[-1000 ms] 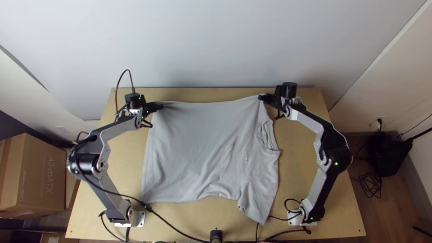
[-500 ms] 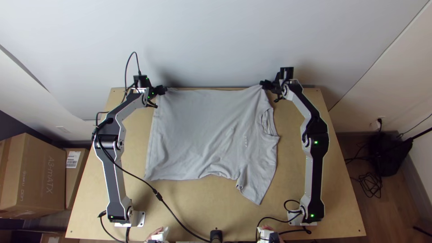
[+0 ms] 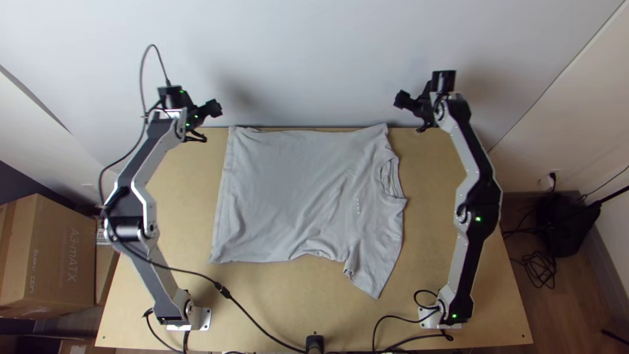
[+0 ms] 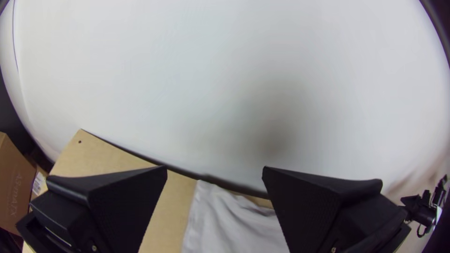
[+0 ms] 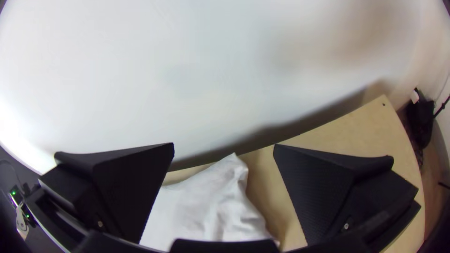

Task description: Fold the t-shirt

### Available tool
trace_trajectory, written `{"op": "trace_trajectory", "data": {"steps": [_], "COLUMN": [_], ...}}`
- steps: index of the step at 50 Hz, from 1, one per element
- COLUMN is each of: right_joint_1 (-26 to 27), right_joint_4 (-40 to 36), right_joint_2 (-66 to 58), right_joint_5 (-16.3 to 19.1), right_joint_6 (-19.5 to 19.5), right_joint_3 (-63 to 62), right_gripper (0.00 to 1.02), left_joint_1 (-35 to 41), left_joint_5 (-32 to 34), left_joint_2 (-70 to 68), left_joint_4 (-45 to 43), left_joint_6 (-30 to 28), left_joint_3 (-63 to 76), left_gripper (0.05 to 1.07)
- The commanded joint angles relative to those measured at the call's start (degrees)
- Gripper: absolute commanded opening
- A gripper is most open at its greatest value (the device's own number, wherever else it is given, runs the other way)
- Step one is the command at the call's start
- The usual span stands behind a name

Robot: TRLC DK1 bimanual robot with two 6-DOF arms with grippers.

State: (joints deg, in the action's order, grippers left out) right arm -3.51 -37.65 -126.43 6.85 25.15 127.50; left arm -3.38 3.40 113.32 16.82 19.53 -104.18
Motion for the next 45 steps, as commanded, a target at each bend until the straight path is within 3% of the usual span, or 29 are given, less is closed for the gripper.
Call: {"op": "trace_trajectory", "data": {"steps": [1, 13, 23, 29, 36, 45], "right_joint_1": [1.05, 3.6, 6.5, 6.67, 4.21, -3.0], "right_joint_4": [-7.7, -24.05, -31.52, -42.42, -40.75, -38.99], "right_joint_2": [7.6, 21.4, 37.57, 46.01, 57.44, 63.33], "right_joint_5": [-0.61, -0.08, 9.32, 9.76, 9.93, 10.11], "right_joint_6": [2.71, -0.27, 0.43, 1.04, 0.96, 3.07], "right_joint_3": [0.11, -8.32, -32.49, -47.52, -65.01, -76.35], "right_gripper": [0.97, 0.98, 0.97, 0.98, 0.97, 0.79], "left_joint_1": [-1.19, -2.95, -4.88, -5.5, -5.59, -5.06], "left_joint_5": [3.81, 6.97, 6.97, 6.97, 7.06, 7.15], "left_joint_2": [-9.96, -28.77, -44.41, -51.35, -56.28, -58.65], "left_joint_4": [1.37, 7.97, 12.1, 16.05, 17.9, 18.43], "left_joint_6": [0.33, -4.94, -8.54, -9.07, -9.07, -8.45], "left_joint_3": [5.83, 22.97, 37.3, 41.69, 44.24, 45.12], "left_gripper": [1.03, 1.03, 1.03, 1.03, 1.03, 1.03]}}
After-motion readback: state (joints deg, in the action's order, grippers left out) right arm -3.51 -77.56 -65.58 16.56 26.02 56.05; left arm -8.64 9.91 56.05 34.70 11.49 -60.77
